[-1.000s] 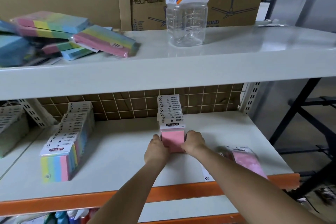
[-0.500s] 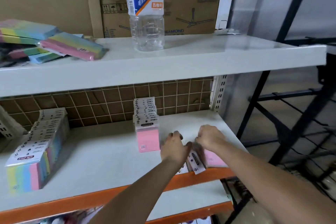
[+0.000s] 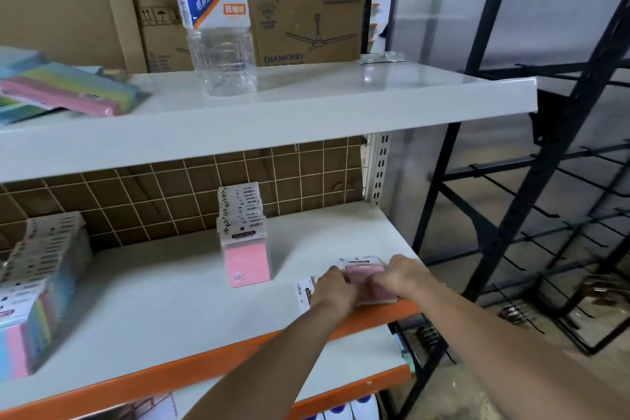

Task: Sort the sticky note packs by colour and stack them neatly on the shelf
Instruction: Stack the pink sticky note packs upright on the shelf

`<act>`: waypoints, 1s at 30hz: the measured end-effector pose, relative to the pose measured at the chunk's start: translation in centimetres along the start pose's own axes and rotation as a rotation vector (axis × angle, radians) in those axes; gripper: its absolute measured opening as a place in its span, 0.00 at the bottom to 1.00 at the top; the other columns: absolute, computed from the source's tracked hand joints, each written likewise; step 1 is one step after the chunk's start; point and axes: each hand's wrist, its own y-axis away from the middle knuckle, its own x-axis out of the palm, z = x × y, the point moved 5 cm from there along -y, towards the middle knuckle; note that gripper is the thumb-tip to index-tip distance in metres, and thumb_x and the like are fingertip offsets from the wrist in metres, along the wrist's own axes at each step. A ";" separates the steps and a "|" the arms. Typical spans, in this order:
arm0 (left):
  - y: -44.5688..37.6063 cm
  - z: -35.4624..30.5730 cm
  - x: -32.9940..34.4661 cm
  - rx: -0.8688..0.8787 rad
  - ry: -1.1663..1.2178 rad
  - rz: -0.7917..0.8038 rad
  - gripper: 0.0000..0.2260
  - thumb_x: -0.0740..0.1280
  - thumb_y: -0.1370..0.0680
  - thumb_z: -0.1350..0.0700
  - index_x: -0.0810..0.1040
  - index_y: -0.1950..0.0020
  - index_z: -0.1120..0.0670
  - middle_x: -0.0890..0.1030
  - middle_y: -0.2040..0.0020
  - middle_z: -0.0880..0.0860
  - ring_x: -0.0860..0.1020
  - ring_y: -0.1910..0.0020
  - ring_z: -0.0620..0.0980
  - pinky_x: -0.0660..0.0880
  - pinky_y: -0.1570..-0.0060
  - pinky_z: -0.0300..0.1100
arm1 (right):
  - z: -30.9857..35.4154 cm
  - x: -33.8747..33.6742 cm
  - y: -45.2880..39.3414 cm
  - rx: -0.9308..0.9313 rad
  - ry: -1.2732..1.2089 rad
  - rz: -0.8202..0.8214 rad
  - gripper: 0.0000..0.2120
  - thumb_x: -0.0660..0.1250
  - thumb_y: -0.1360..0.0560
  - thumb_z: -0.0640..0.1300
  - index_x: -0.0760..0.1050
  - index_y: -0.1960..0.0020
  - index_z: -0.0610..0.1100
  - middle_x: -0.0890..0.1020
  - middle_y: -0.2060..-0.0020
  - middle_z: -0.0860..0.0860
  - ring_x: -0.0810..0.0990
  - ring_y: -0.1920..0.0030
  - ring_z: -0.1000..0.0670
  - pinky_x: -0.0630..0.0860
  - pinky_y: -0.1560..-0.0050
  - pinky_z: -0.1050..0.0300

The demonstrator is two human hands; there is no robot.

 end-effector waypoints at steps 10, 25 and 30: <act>-0.9 1.4 -0.7 -0.153 0.271 0.077 0.03 0.67 0.27 0.62 0.75 0.59 0.59 0.75 0.72 0.55 0.72 0.80 0.49 0.67 0.78 0.36 | 2.3 0.0 -0.8 -0.048 -0.069 0.020 0.15 0.72 0.31 0.52 0.72 0.63 0.43 0.73 0.68 0.50 0.75 0.64 0.49 0.62 0.74 0.61; 0.1 3.5 -6.4 -0.150 0.648 -0.066 0.27 0.69 0.42 0.59 0.71 0.44 0.59 0.78 0.60 0.59 0.77 0.67 0.54 0.73 0.70 0.39 | 9.8 0.9 -0.2 -0.284 -0.255 -0.061 0.09 0.70 0.31 0.42 0.76 0.52 0.41 0.80 0.56 0.46 0.78 0.55 0.46 0.72 0.58 0.56; 0.1 4.6 -8.6 -0.062 0.637 -0.191 0.35 0.72 0.41 0.56 0.65 0.36 0.57 0.79 0.47 0.60 0.79 0.46 0.60 0.77 0.49 0.49 | 12.8 0.9 0.8 -0.377 -0.340 -0.065 0.09 0.70 0.29 0.42 0.71 0.52 0.45 0.77 0.58 0.48 0.75 0.59 0.50 0.68 0.67 0.60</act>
